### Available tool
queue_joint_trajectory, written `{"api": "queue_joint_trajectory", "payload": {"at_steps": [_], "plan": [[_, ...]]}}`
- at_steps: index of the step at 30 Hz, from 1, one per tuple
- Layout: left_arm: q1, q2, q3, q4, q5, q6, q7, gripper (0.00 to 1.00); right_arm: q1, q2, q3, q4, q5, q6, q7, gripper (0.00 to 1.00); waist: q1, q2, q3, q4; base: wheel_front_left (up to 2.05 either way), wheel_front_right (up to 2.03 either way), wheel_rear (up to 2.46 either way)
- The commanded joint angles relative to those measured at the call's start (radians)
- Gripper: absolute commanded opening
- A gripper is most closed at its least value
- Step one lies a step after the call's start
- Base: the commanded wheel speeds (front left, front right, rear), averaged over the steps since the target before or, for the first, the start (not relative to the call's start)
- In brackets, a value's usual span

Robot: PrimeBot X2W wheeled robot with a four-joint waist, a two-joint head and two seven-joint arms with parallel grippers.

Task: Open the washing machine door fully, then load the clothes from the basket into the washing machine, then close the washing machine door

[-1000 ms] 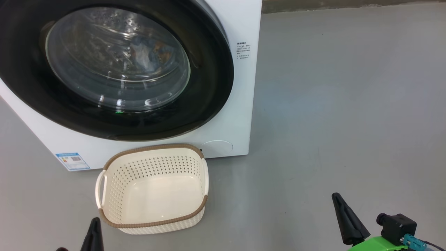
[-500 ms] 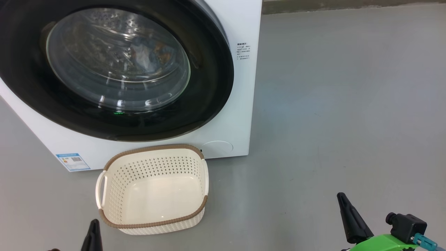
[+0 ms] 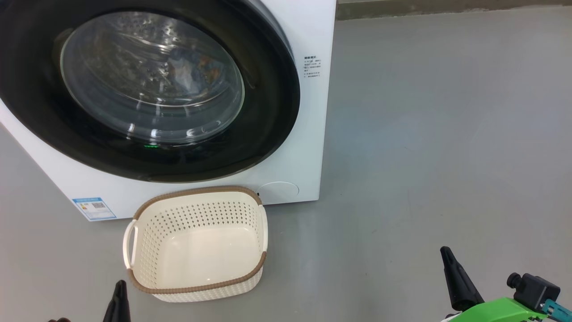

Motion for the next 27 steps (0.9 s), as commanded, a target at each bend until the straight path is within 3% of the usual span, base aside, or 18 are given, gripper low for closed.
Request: {"api": "queue_joint_trajectory", "payload": {"at_steps": [1, 27], "plan": [[-0.045, 0.017, 0.011, -0.016, -0.029, -0.001, 0.006, 0.0, -0.044, -0.003, 0.001, -0.022, 0.031, -0.002, 0.005, 0.0, 0.0, 0.0, 0.0, 0.0, 0.0, 0.0, 0.0], [-0.088, 0.027, 0.019, 0.011, -0.325, -0.002, 0.083, 0.0, -0.062, 0.001, -0.032, -0.019, 0.317, -0.003, 0.081, 0.0, 0.0, 0.0, -0.008, 0.001, 0.0, 0.0, 0.0]]}}
